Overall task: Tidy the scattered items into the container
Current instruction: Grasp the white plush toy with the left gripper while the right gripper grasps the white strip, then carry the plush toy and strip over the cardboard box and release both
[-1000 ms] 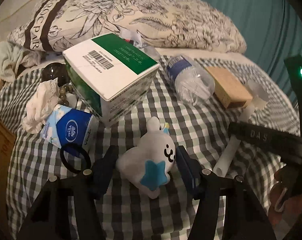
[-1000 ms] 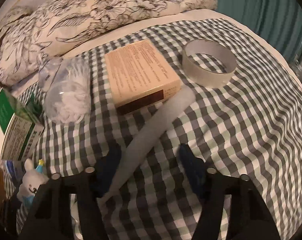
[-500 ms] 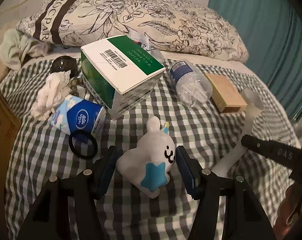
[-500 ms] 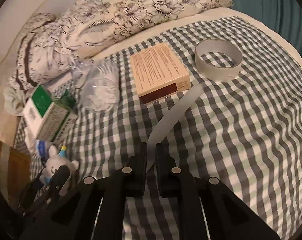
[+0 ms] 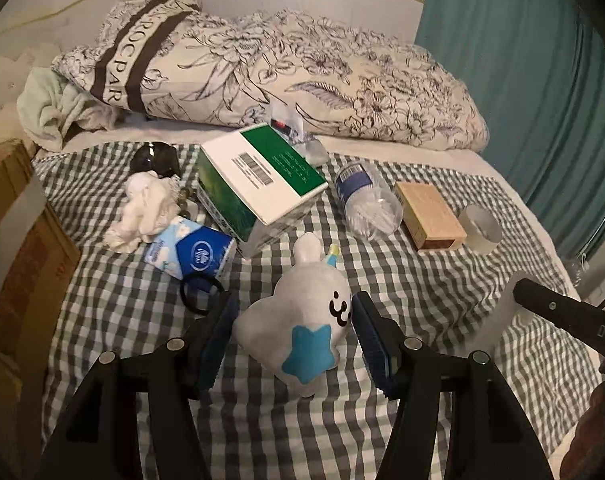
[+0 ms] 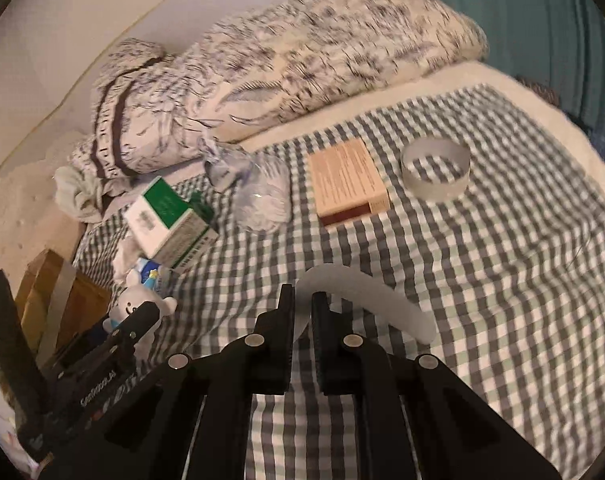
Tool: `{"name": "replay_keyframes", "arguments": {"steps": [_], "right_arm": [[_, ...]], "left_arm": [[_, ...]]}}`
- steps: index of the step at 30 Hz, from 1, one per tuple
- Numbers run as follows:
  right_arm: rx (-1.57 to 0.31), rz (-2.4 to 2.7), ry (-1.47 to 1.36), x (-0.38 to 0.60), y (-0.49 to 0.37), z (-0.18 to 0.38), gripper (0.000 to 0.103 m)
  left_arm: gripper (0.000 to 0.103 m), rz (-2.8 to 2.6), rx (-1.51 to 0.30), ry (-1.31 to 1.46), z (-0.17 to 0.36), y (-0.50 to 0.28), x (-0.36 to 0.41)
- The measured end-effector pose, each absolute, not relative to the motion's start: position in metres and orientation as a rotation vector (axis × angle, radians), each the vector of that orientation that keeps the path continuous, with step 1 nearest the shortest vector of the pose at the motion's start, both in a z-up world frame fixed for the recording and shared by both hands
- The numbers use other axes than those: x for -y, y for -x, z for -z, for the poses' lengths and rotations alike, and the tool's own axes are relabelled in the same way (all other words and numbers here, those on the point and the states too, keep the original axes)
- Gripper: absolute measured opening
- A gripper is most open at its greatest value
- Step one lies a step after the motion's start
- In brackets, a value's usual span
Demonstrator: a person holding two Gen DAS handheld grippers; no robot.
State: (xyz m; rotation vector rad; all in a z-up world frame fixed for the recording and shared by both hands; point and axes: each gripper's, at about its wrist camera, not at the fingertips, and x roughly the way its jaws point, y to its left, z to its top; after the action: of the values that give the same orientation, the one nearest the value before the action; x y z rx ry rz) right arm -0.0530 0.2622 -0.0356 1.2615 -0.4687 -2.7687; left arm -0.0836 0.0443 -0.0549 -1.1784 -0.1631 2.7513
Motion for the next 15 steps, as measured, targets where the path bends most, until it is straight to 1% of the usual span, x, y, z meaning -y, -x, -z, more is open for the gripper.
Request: {"name": "replay_keyframes", "arguments": {"steps": [7,10,15], "right_arm": [[0.465,2.748,-1.212,-0.258,0.033,0.018,0.008],[0.432,2.749,-1.186,-0.252,0.022,0.008,0.008],[0.415,2.721,-1.165,-0.243,0.007,-0.007,0.008]], "left_arm": [[0.061,-2.775,0.192,1.131,0.034,0.064,-0.031],[0.061,-2.792,0.126,1.134,0.025,0.057,-0.031],[0.061,-2.797,0.109,1.108,0.004,0.04,-0.03]]}}
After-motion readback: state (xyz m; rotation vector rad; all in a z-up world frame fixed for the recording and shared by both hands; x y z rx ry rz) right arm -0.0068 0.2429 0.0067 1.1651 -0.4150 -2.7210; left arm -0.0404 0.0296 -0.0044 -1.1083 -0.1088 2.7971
